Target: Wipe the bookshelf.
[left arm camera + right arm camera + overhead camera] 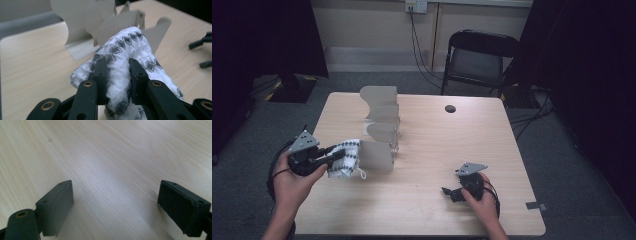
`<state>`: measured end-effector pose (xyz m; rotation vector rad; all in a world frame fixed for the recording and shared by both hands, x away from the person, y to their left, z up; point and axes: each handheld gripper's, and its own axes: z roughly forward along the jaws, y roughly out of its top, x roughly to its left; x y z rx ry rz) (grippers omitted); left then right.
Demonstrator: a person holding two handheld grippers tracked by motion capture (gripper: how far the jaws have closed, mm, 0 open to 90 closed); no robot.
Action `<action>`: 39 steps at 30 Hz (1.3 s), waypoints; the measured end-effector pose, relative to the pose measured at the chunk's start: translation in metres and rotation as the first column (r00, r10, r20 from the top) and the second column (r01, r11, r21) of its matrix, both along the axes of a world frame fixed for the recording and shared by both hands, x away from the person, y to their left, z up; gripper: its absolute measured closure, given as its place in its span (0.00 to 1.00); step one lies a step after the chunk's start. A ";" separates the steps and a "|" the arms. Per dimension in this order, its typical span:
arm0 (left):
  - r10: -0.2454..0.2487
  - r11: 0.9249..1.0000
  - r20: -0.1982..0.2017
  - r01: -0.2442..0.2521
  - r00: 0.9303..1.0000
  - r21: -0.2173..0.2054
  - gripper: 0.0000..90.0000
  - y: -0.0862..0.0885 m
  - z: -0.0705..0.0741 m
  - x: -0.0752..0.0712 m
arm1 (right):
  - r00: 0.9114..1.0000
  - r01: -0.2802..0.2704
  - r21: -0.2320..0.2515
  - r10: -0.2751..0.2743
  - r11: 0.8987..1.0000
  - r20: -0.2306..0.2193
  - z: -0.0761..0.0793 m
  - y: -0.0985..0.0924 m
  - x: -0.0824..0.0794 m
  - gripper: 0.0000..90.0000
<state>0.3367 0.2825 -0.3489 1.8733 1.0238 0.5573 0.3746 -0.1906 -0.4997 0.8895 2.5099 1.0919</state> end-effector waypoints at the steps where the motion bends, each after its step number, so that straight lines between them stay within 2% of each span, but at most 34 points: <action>1: 0.004 1.000 0.010 -0.004 1.000 -0.002 0.80 0.001 0.003 0.000 | 1.000 0.000 0.000 0.000 1.000 -0.001 0.000 0.000 0.000 0.14; 4: 0.015 1.000 0.001 -0.015 1.000 0.006 0.80 0.004 0.001 0.001 | 1.000 0.001 0.000 -0.001 1.000 -0.001 0.000 0.000 0.000 0.14; 5: 0.017 1.000 -0.010 -0.017 1.000 0.012 0.80 0.005 -0.003 0.002 | 1.000 0.000 0.000 0.000 1.000 -0.001 0.000 0.000 0.000 0.14; 6: 0.025 1.000 -0.038 -0.024 0.999 0.013 0.80 0.006 -0.015 0.003 | 1.000 0.001 0.000 -0.001 1.000 -0.001 0.000 0.000 0.000 0.14; 7: 0.025 1.000 -0.038 -0.024 0.999 0.013 0.80 0.006 -0.015 0.003 | 1.000 0.001 0.000 -0.001 1.000 -0.001 0.000 0.000 0.000 0.14; 9: 0.030 0.999 -0.066 -0.029 0.997 0.015 0.80 0.007 -0.029 0.005 | 1.000 0.001 0.001 -0.001 1.000 -0.001 0.000 0.000 0.000 0.14; 10: 0.036 0.999 -0.082 -0.036 0.996 0.012 0.80 0.007 -0.036 0.007 | 1.000 0.002 0.001 -0.002 1.000 -0.001 0.000 0.000 0.000 0.14; 11: 0.050 0.999 -0.106 -0.049 0.993 0.014 0.80 0.010 -0.050 0.011 | 1.000 0.002 0.001 -0.002 1.000 -0.002 0.000 0.000 0.000 0.14; 12: 0.050 0.999 -0.106 -0.049 0.993 0.014 0.80 0.010 -0.050 0.011 | 1.000 0.002 0.001 -0.002 1.000 -0.002 0.000 0.000 0.000 0.14; 16: 0.084 0.996 -0.154 -0.082 0.984 0.018 0.80 0.014 -0.075 0.017 | 1.000 0.001 0.001 -0.001 1.000 -0.001 0.000 0.000 0.000 0.14; 19: 0.095 0.995 -0.173 -0.088 0.980 0.053 0.80 0.014 -0.087 0.019 | 1.000 0.001 0.001 -0.001 1.000 -0.001 0.000 0.000 0.000 0.14; 23: 0.116 0.993 -0.202 -0.110 0.972 0.043 0.79 0.016 -0.101 0.023 | 1.000 0.001 0.001 -0.001 1.000 -0.001 0.000 0.000 0.000 0.14; 29: 0.114 0.993 -0.221 -0.105 0.968 0.051 0.79 0.014 -0.115 0.024 | 1.000 0.001 0.001 -0.001 1.000 -0.001 0.000 0.000 0.000 0.14; 33: 0.123 0.992 -0.220 -0.113 0.968 0.058 0.79 0.015 -0.117 0.022 | 1.000 0.001 0.001 -0.001 1.000 -0.001 0.000 0.000 0.000 0.14; 36: 0.124 0.991 -0.220 -0.111 0.968 0.072 0.79 0.016 -0.117 0.017 | 1.000 0.001 0.001 -0.001 1.000 -0.001 0.000 0.000 0.000 0.14; 39: 0.097 0.994 -0.229 -0.082 0.968 0.075 0.79 0.012 -0.119 0.008 | 1.000 -0.001 0.001 0.001 1.000 -0.001 0.000 0.000 0.000 0.14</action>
